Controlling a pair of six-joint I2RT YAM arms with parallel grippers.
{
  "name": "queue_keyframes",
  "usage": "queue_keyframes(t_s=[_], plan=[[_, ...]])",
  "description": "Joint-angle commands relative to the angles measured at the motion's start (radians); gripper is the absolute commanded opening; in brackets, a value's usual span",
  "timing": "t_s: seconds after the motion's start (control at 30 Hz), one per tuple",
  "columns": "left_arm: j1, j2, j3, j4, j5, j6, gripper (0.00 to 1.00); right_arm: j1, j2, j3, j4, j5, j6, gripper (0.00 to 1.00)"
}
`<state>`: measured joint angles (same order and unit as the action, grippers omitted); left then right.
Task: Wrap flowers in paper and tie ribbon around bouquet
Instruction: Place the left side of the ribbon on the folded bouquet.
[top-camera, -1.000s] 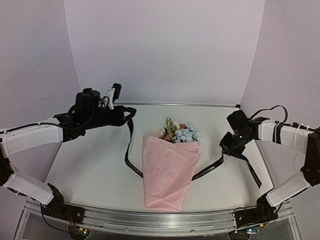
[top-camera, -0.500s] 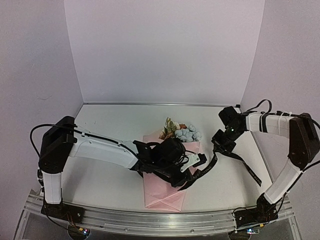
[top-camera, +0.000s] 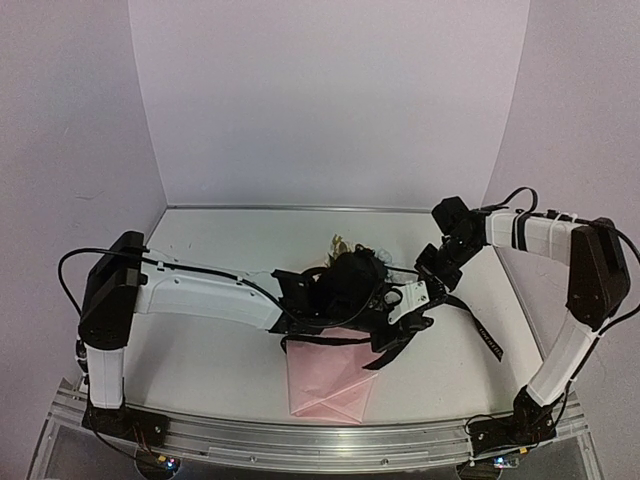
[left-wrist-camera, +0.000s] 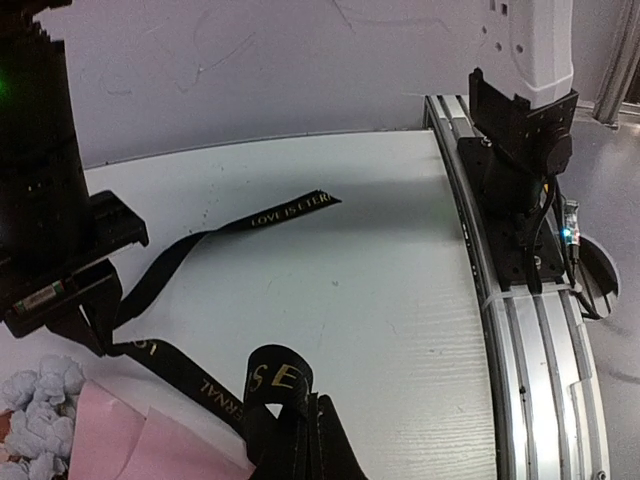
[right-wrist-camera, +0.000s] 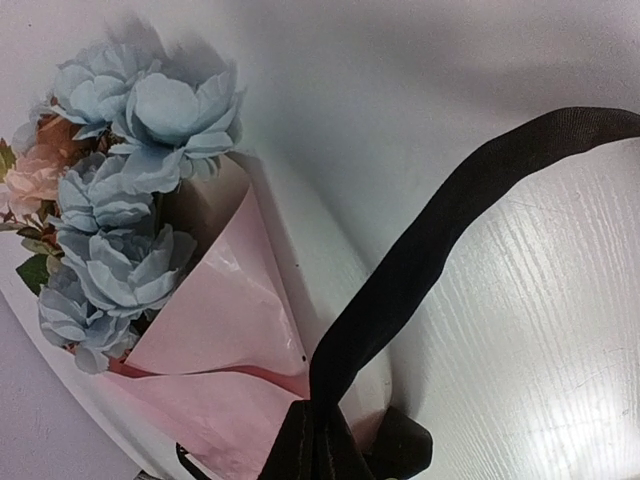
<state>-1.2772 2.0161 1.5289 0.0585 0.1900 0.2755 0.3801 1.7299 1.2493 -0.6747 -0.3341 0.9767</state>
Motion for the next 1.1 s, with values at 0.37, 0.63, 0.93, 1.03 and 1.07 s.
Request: queue_keyframes(t_s=[0.37,0.63,0.93,1.03,1.07], plan=[[0.046,0.091,0.045,0.148,0.192,-0.032,0.0,-0.004,0.019,0.09,-0.076,-0.06,-0.09,0.0],[0.067,0.213,0.175,0.015,0.251,-0.094,0.01,-0.003,0.023,0.121,-0.109,-0.077,-0.134,0.0],[0.172,0.078,0.057,0.157,0.237,-0.349,0.62,0.014,-0.009,0.131,-0.119,-0.083,-0.219,0.0],[0.209,-0.059,-0.074,0.206,0.242,-0.421,0.68,0.038,-0.013,0.156,-0.119,-0.076,-0.266,0.0],[0.228,-0.103,-0.128,0.231,0.235,-0.454,0.68,0.056,-0.012,0.176,-0.121,-0.077,-0.284,0.0]])
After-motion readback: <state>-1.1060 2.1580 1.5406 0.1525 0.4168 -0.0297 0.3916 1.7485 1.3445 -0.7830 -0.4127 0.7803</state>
